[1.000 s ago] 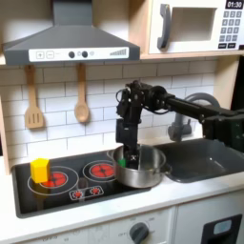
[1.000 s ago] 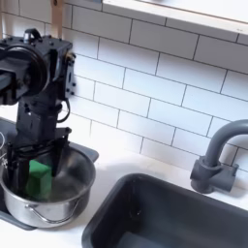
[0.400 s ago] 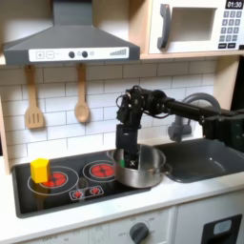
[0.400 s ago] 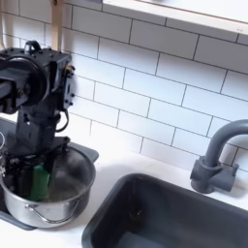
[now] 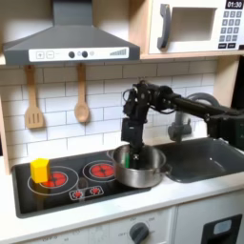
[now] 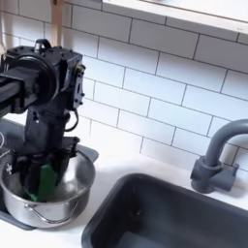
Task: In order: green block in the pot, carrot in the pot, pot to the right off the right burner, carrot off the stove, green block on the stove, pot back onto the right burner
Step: 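Take the green block out of the pot and put it on the stove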
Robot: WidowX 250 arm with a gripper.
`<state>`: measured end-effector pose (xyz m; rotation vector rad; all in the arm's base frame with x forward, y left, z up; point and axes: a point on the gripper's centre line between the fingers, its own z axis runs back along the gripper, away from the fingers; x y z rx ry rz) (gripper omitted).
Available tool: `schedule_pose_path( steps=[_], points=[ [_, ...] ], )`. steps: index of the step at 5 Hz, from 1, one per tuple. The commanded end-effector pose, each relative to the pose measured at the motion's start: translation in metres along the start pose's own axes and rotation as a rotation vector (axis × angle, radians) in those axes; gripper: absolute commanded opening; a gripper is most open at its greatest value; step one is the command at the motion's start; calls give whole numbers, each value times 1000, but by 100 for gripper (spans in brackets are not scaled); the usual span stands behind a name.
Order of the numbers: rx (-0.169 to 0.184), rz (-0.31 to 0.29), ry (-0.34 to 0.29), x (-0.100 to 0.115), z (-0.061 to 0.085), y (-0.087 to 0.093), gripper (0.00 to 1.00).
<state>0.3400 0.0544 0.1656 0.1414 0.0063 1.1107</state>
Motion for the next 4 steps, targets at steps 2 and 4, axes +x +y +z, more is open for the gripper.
schedule_pose_path(
  steps=[2,4],
  points=[
    [-72,-58,-55,7,47,-13,0],
    [-105,-66,-88,18,76,-6,0]
  ],
)
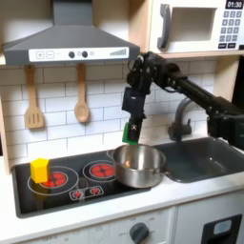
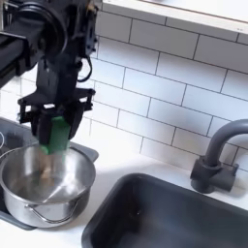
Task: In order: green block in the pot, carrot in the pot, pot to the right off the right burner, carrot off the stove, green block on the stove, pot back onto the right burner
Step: 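Take the green block out of the pot and put it on the stove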
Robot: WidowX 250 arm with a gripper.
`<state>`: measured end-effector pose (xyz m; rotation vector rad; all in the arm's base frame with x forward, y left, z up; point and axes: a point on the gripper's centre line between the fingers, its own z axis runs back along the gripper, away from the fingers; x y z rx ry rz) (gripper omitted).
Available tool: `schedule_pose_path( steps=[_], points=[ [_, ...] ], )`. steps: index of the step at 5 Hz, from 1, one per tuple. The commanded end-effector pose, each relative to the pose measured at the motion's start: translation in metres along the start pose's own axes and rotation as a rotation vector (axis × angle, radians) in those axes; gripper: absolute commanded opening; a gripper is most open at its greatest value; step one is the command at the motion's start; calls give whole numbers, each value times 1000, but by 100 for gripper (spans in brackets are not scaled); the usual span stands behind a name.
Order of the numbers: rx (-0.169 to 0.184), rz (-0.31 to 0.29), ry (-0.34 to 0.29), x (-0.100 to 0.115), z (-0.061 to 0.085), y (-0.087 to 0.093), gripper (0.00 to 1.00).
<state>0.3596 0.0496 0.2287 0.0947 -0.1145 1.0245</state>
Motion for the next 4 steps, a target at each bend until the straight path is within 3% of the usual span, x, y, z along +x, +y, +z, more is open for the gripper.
schedule_pose_path(
  steps=[1,2,4],
  points=[
    [-1,34,-6,20,14,13,0],
    [10,73,-6,37,12,25,0],
    [23,91,-3,55,1,45,0]
  ],
)
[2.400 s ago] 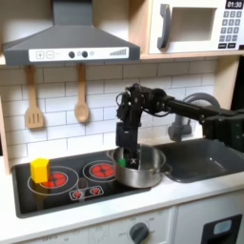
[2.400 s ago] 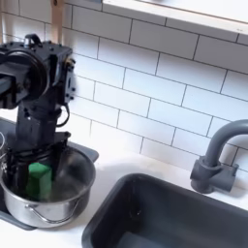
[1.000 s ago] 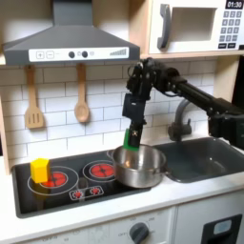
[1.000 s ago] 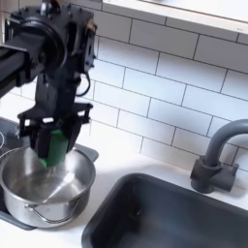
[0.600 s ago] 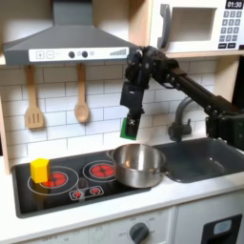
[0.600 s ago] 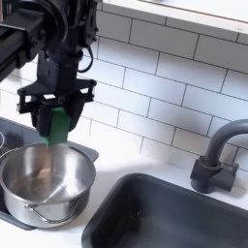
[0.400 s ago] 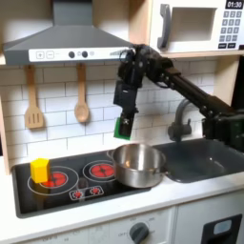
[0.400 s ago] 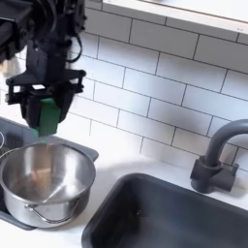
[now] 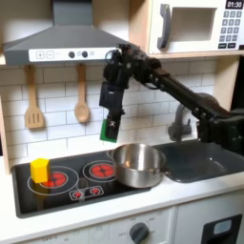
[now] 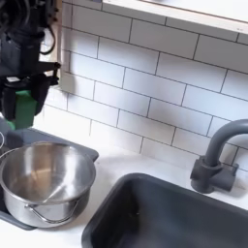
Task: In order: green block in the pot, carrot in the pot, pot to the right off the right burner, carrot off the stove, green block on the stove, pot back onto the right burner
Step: 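Take the green block out of the pot and put it on the stove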
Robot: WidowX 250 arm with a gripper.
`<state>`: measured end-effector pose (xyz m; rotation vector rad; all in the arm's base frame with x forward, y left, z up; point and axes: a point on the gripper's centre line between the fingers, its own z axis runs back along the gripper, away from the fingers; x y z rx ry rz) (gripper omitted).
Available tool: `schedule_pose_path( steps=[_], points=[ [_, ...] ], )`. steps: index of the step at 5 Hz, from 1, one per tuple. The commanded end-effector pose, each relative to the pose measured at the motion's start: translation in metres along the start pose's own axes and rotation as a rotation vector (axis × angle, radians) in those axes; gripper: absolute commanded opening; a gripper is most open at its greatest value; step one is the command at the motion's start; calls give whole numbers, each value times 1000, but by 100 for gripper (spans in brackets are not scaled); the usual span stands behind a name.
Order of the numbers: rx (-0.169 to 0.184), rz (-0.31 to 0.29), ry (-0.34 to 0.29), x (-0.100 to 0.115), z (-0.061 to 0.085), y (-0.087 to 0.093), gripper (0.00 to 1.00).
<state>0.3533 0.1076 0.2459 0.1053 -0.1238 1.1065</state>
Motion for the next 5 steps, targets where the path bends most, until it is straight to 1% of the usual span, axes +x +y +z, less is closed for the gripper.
schedule_pose_path(
  steps=[1,2,3,4,5],
  points=[
    [22,1,18,12,-21,14,0],
    [-10,-12,47,15,-35,13,0],
    [-16,-13,48,22,-39,16,0],
    [-12,1,66,31,-47,19,0],
    [0,18,102,38,-61,28,0]
  ],
)
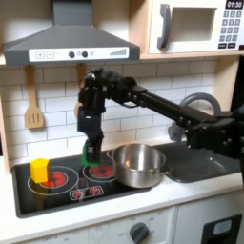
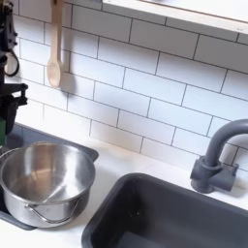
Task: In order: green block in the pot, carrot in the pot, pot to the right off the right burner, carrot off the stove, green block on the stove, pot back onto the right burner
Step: 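Take the green block out of the pot and put it on the stove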
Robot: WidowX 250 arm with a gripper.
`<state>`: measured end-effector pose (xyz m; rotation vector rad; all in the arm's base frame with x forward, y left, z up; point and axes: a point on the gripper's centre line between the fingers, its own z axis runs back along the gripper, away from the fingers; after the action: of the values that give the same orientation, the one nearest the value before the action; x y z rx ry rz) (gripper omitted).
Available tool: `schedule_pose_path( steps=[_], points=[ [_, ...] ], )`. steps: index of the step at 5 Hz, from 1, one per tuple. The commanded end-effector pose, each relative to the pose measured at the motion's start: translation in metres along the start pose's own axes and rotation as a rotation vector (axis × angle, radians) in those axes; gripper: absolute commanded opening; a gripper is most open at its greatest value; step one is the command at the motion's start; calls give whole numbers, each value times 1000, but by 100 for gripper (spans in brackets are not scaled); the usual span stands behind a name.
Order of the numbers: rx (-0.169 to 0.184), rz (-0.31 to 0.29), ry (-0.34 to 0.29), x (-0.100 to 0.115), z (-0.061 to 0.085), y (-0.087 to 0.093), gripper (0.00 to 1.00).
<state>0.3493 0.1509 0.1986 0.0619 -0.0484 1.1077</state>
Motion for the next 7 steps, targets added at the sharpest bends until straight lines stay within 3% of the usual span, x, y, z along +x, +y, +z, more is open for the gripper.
schedule_pose_path(
  steps=[1,4,5,6,7],
  points=[
    [4,19,16,15,-9,9,0],
    [-7,-4,55,20,-14,19,0],
    [-15,-36,69,20,-15,17,100],
    [-4,-50,78,20,-20,16,100],
    [-20,-71,79,20,-16,14,100]
  ],
)
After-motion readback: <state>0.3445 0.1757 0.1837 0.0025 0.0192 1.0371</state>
